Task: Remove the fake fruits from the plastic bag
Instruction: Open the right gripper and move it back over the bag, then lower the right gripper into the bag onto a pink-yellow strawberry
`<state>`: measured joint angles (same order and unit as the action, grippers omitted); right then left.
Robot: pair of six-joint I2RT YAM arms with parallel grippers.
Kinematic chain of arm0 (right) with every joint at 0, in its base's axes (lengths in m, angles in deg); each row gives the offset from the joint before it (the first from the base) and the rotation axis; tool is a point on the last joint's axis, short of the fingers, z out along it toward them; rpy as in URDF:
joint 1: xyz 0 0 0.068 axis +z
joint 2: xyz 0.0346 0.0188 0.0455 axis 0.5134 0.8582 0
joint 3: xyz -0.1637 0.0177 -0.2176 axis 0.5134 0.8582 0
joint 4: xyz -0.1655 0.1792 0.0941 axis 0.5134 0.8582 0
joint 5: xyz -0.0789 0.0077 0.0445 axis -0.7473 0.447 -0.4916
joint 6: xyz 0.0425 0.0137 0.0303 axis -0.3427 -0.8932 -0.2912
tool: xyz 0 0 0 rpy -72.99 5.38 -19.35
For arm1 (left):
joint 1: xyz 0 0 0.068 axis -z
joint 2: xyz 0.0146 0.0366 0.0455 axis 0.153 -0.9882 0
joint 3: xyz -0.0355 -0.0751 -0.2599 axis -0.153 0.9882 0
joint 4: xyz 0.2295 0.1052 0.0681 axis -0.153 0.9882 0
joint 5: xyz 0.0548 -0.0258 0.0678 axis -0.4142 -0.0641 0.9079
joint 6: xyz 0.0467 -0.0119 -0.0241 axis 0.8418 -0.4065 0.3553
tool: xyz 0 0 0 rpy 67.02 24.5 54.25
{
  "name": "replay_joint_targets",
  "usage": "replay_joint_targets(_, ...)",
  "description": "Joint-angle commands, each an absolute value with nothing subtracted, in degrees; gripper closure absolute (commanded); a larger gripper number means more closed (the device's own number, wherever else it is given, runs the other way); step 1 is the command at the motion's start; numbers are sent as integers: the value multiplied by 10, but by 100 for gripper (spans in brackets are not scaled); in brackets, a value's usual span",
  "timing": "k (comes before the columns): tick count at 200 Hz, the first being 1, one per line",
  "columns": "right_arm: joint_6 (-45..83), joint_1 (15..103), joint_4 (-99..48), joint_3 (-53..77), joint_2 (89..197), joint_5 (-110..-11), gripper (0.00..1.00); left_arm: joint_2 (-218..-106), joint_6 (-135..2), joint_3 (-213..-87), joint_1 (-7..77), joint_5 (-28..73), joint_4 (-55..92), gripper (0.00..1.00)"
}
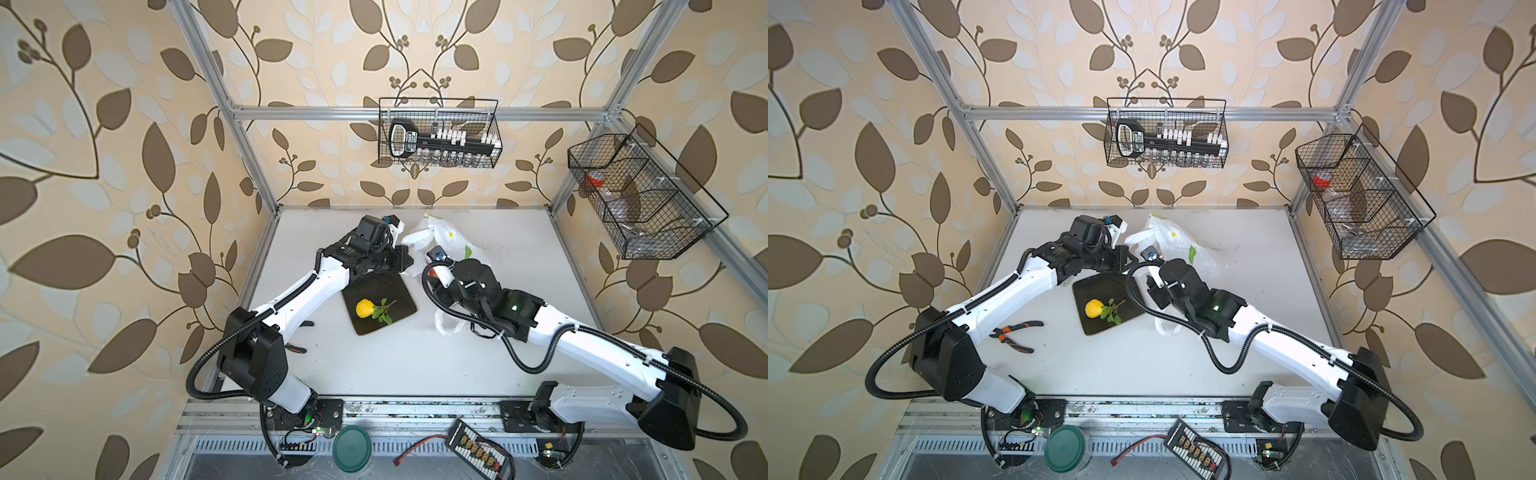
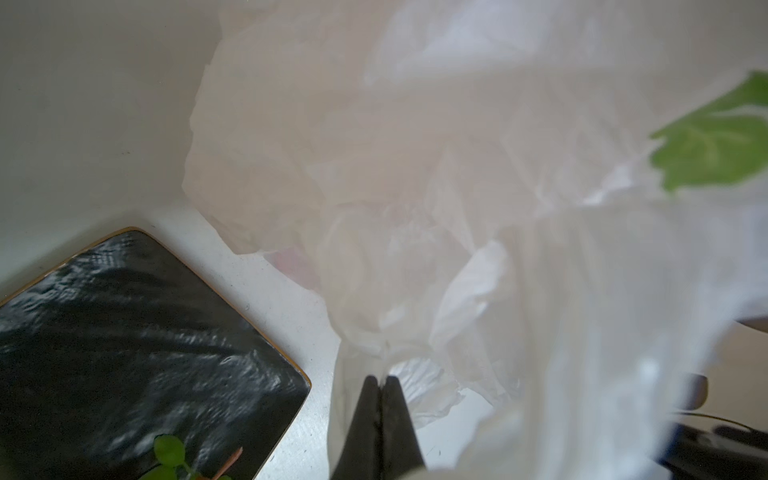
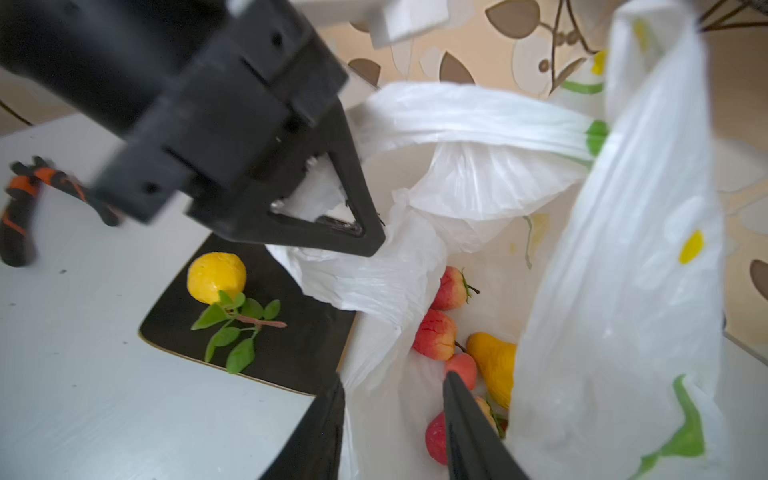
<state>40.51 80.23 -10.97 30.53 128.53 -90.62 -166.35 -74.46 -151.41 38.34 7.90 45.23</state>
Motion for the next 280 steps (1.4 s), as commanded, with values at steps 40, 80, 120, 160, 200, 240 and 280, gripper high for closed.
replay_joint_targets(40, 580, 745, -84, 325, 1350, -972, 63, -1596, -770, -1494, 402, 89, 442, 100)
replay_joint_targets(80, 613, 687, -52, 358, 1349, -1023, 58, -1562, -774, -1469, 406, 95, 446, 100)
replay_joint_targets(120, 591, 686, -21, 356, 1379, -1057, 37, -1530, -783, -1421, 447, 81, 398, 100)
replay_joint_targets(160, 602, 704, -61, 368, 1417, -1095, 28, -1534, -796, -1418, 466, 95, 406, 100)
replay_joint_targets(200, 447, 668, -26, 325, 1471, -1041, 25, -1514, -787, -1396, 466, 101, 416, 100)
replay_joint_targets(240, 213, 632, -74, 325, 1459, -910, 24, -1511, -786, -1364, 473, 98, 441, 100)
replay_joint_targets(280, 53, 628, -131, 315, 1487, -931, 14, -1525, -793, -1356, 480, 83, 448, 100)
